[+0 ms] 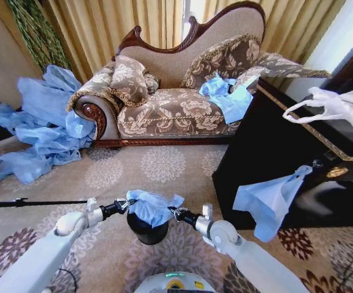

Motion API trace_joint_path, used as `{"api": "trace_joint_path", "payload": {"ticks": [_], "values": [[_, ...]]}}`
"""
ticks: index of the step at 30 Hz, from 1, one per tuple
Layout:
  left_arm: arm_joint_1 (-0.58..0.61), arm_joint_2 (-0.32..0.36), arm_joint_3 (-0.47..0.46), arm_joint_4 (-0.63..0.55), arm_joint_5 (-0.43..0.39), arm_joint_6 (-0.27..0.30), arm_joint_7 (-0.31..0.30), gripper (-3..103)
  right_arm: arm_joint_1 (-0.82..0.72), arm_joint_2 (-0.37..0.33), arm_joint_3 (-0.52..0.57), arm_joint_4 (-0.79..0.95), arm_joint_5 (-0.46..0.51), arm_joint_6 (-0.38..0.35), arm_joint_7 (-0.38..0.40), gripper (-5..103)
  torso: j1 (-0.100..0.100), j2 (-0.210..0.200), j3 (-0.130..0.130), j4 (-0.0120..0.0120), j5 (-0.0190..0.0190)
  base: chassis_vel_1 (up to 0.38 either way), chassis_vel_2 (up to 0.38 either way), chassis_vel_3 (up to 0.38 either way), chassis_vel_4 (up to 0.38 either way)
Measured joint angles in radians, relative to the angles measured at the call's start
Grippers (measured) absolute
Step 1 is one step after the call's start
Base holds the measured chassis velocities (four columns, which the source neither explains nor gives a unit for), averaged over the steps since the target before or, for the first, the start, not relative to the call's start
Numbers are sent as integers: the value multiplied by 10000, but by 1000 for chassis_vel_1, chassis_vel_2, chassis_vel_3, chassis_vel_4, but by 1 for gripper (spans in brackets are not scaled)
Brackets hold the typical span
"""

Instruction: Place a garbage bag over the trash bin.

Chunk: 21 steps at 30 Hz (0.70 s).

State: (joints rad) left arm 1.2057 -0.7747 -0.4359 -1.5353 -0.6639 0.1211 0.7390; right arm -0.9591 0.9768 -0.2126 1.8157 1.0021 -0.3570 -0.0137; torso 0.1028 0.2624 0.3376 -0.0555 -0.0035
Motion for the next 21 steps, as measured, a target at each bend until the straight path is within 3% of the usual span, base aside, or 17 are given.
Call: {"api": "trace_joint_path", "payload": {"ticks": [12,19,21], "values": [[578,-108,-465,-381,188,-479,122,0,-106,-177,32,271,34,12,81,0,-2,0,-2,3,0,0,0,0,0],[779,-297,-630,-540,1156,-1561,621,0,-106,-159,145,482,12,26,195,0,-2,0,-2,2,0,0,0,0,0],[741,-395,-583,-373,1480,-2271,798,0,-101,-184,180,590,-35,56,283,0,-2,0,-2,4,2,0,0,0,0]]}}
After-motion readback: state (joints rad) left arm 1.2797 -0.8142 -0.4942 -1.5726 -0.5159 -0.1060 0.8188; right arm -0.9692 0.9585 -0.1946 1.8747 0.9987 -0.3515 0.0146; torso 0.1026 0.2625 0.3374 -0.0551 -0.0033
